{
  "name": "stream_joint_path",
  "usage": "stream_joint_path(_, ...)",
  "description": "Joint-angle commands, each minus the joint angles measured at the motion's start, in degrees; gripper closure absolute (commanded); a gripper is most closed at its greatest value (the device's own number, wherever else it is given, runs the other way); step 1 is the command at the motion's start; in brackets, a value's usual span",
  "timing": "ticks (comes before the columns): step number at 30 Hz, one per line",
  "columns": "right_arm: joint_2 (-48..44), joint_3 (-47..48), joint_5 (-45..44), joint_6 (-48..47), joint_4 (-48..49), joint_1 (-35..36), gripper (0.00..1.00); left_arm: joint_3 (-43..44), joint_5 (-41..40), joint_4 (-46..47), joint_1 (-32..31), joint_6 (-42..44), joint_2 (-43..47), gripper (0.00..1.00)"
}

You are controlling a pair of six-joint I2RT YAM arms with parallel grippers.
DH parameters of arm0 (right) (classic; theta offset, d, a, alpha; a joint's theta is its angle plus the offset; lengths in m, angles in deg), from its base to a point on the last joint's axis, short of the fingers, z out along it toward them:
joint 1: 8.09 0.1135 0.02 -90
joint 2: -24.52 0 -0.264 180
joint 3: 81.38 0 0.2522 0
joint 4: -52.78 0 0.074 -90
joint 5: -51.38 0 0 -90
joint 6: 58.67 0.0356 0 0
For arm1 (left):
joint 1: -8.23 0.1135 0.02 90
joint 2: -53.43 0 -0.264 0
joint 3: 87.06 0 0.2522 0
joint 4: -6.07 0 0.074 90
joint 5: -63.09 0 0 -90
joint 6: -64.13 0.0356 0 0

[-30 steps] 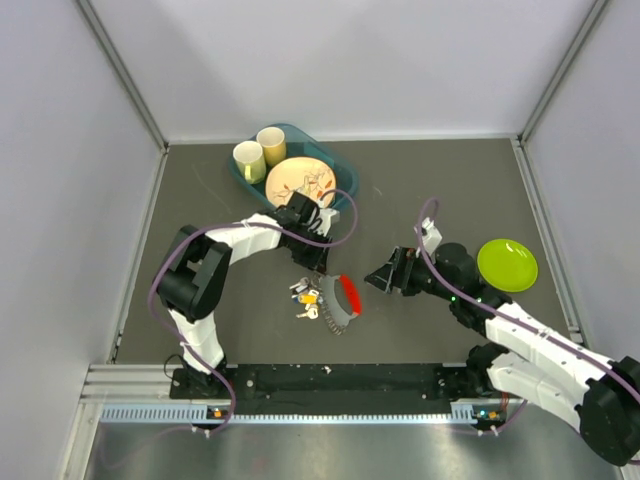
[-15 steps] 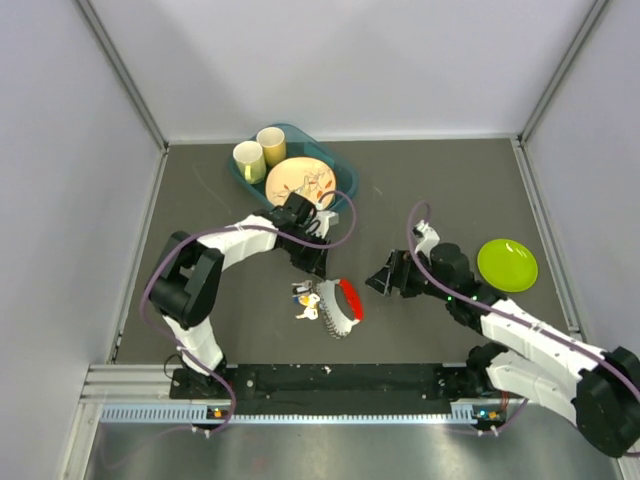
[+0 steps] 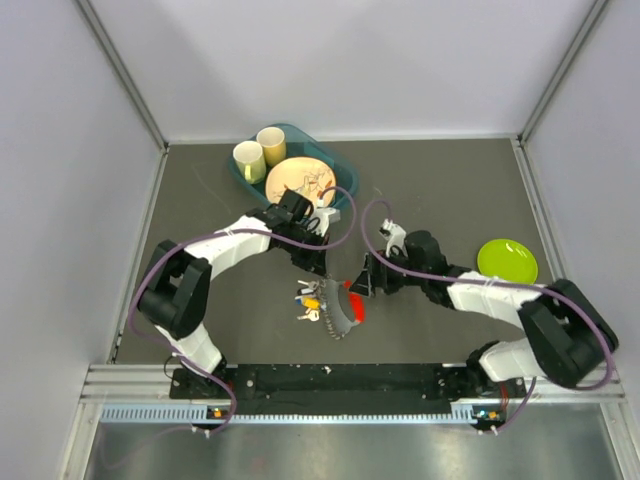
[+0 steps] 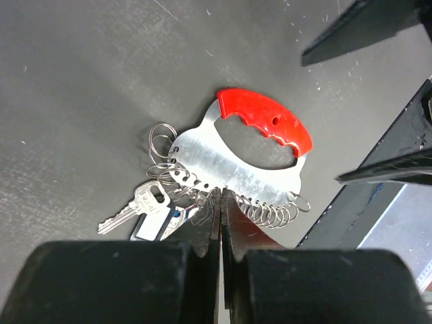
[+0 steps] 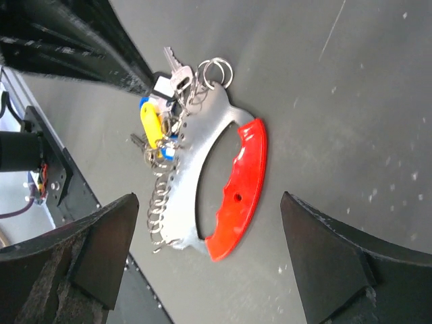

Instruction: Remove the keys from the keyring

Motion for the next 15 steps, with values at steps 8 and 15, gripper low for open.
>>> stream_joint_path(8, 1.78, -0.2, -0.45, -1.82, 6.85, -1.5, 0.15, -0.75, -11.1, 0.88, -0.13, -2.74, 1.59, 0.74)
stream_joint_path(15, -4.91, -0.66, -2.66, -3.57, -0.09, -1.5, 0.15, -1.63, -16.47, 4.75, -1.97, -6.88, 1.15, 0.57)
